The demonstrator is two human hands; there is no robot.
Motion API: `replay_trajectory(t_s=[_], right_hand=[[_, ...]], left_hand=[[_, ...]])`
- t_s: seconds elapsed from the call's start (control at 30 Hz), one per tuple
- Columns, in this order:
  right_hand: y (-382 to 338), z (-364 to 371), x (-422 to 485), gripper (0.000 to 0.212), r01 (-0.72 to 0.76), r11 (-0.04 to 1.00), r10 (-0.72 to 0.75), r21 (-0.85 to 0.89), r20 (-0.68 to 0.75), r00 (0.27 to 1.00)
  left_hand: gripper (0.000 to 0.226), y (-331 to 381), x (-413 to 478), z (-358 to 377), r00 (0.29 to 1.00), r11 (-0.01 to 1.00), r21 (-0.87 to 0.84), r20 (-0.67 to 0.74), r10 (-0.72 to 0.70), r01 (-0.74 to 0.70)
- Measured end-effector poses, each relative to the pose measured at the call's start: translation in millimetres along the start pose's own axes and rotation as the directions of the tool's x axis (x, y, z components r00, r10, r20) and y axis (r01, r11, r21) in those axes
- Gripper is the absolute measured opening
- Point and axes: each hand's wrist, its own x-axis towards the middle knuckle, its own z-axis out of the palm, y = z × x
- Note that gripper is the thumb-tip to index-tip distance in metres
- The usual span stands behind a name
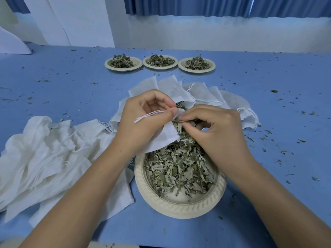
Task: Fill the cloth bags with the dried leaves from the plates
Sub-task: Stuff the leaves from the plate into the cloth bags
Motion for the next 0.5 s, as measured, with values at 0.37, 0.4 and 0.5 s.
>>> replay_trajectory(t_s=[0.37, 0.4, 0.5], right_hand=[[-6.9, -6.9, 3.5, 0.015, 0.061, 0.993, -0.06, 0.097, -0.008, 0.998], [-6.7, -6.1, 3.1, 0.014, 0.055, 0.995, -0.054, 0.084, -0.015, 0.998], [-5.6, -4.4, 2.2, 0.016, -0.009, 1.0, 0.009, 0.026, -0.025, 1.0]], left_hand=[[0.021, -2.2, -3.7, 2.8, 0.985, 0.975, 0.171, -0.076, 0.157, -0.143], [0.021, -1.7, -4.3, 3.7, 0.984, 0.974, 0.173, -0.07, 0.162, -0.148], [0.024, -0.5, -5.9, 5.7, 0.979, 0.965, 0.189, -0.063, 0.195, -0.18]])
